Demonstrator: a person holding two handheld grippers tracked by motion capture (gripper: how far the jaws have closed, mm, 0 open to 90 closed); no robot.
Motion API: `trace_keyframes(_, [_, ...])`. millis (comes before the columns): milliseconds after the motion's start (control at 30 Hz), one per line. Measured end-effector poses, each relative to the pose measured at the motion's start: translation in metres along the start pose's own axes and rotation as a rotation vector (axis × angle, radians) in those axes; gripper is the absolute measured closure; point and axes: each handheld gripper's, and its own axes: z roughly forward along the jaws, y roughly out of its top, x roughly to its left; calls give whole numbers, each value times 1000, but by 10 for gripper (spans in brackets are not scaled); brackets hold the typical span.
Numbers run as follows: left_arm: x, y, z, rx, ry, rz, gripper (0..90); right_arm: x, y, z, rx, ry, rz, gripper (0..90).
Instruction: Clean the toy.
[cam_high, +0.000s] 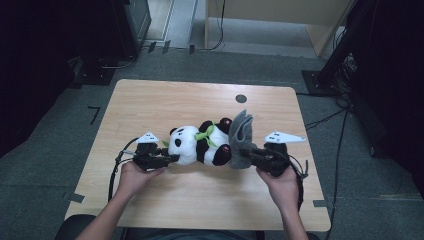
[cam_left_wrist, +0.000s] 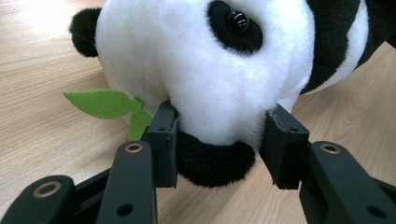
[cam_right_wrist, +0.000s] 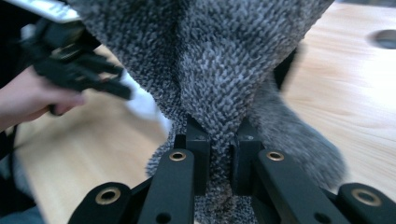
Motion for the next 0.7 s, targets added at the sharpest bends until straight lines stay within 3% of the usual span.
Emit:
trace_keyframes(133, [0,0,0,2,1,0,538,23,-1,20,50,78,-40,826])
trace_keyframes(333, [0,0,0,1,-5,-13,540,51,-9,59,123,143,-91,825])
trace_keyframes(467, [0,0,0,2,-3,-14,541,70,-15,86,129,127,-166,824])
trace_keyframes(600, [0,0,0,1,-4,-18,542,82,-18,108,114,135,-178,824])
trace_keyframes(700, [0,1,0,0,-9,-23,543,91,-22,124,139,142,-202,824])
